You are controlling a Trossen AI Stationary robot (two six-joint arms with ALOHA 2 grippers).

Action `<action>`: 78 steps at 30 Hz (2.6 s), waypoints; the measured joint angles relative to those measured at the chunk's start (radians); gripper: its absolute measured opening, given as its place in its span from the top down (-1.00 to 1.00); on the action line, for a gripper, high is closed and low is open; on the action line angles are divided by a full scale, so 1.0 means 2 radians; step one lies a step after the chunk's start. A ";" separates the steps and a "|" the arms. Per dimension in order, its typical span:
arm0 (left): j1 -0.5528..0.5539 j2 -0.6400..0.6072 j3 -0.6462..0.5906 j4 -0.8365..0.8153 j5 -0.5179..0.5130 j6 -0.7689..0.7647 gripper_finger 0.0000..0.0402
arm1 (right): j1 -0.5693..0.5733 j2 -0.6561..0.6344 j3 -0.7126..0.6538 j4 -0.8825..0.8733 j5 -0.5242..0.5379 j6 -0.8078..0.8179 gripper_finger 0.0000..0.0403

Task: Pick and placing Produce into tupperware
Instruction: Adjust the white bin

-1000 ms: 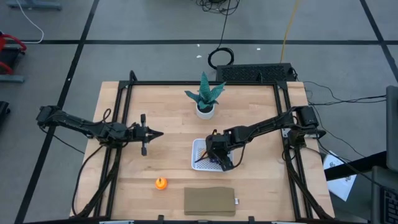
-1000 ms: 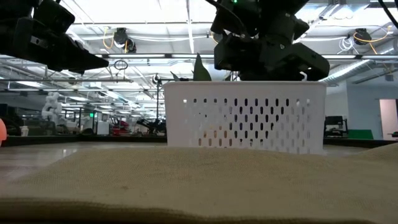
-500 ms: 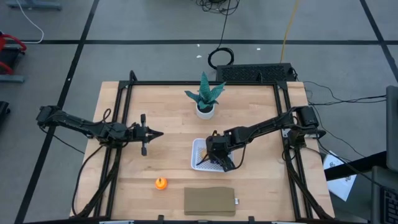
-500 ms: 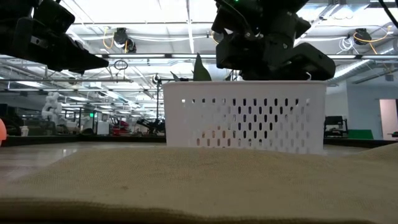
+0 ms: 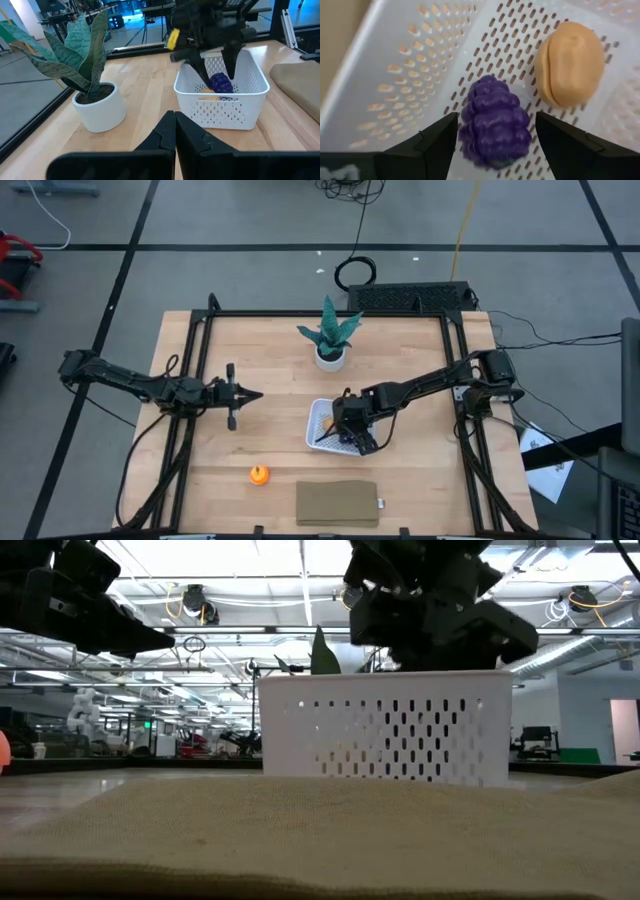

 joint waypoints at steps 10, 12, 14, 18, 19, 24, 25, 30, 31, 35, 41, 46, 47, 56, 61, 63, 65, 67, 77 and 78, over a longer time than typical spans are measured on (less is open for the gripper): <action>0.000 0.000 0.000 0.000 0.000 0.000 0.99 | 0.000 -0.088 0.000 0.027 0.083 -0.007 -0.22; 0.000 0.000 0.000 -0.001 0.000 0.000 1.00 | -0.001 -0.097 0.001 0.045 0.118 -0.011 -0.16; 0.000 0.000 0.000 -0.001 0.000 0.000 0.99 | -0.008 -0.101 0.001 0.066 0.141 -0.011 -0.07; 0.000 0.000 0.000 -0.008 0.000 0.000 1.00 | -0.027 -0.097 0.001 0.099 0.156 0.013 0.24; 0.000 0.000 0.000 -0.009 0.000 0.000 1.00 | -0.032 -0.094 0.001 0.104 0.156 0.015 0.34; 0.000 0.000 0.000 -0.009 0.000 0.000 0.99 | -0.052 -0.081 0.000 0.108 0.156 0.006 0.91; 0.000 0.000 0.000 -0.009 0.000 0.001 0.99 | -0.055 -0.078 0.000 0.106 0.156 0.002 0.95; 0.000 0.000 0.000 -0.015 0.000 0.001 1.00 | -0.064 -0.056 0.001 0.125 0.153 -0.011 0.98; 0.000 0.000 0.000 -0.018 0.000 0.001 1.00 | -0.065 -0.052 0.001 0.124 0.153 -0.013 0.99; 0.000 0.001 0.000 -0.022 0.000 0.002 0.99 | -0.071 -0.040 0.001 0.123 0.152 -0.018 0.99; 0.000 0.001 0.000 -0.022 -0.001 0.002 1.00 | -0.076 -0.027 0.001 0.123 0.152 -0.023 1.00; 0.000 0.001 0.000 -0.022 -0.001 0.002 0.99 | -0.077 -0.026 0.001 0.120 0.125 -0.026 1.00; 0.000 0.001 0.000 -0.022 -0.001 0.002 1.00 | -0.076 -0.026 0.001 0.120 0.123 -0.026 1.00; 0.000 0.001 0.000 -0.022 -0.001 0.002 1.00 | -0.061 -0.026 0.001 0.108 0.112 -0.021 1.00; 0.000 0.001 0.000 -0.022 -0.001 0.002 0.99 | -0.056 -0.026 0.001 0.108 0.112 -0.025 1.00; 0.000 0.001 0.000 -0.022 -0.001 0.001 1.00 | -0.055 -0.026 0.001 0.108 0.112 -0.026 1.00; 0.000 0.001 0.000 -0.022 -0.001 0.001 1.00 | -0.054 -0.026 0.001 0.108 0.112 -0.027 1.00; 0.000 0.001 0.000 -0.022 -0.001 0.001 1.00 | -0.054 -0.026 0.001 0.108 0.111 -0.033 1.00; 0.000 0.001 0.000 -0.022 -0.001 0.000 1.00 | -0.052 -0.026 0.001 0.108 0.098 -0.040 1.00; 0.000 0.001 0.000 -0.022 -0.001 0.000 1.00 | -0.052 -0.026 0.001 0.108 0.098 -0.040 1.00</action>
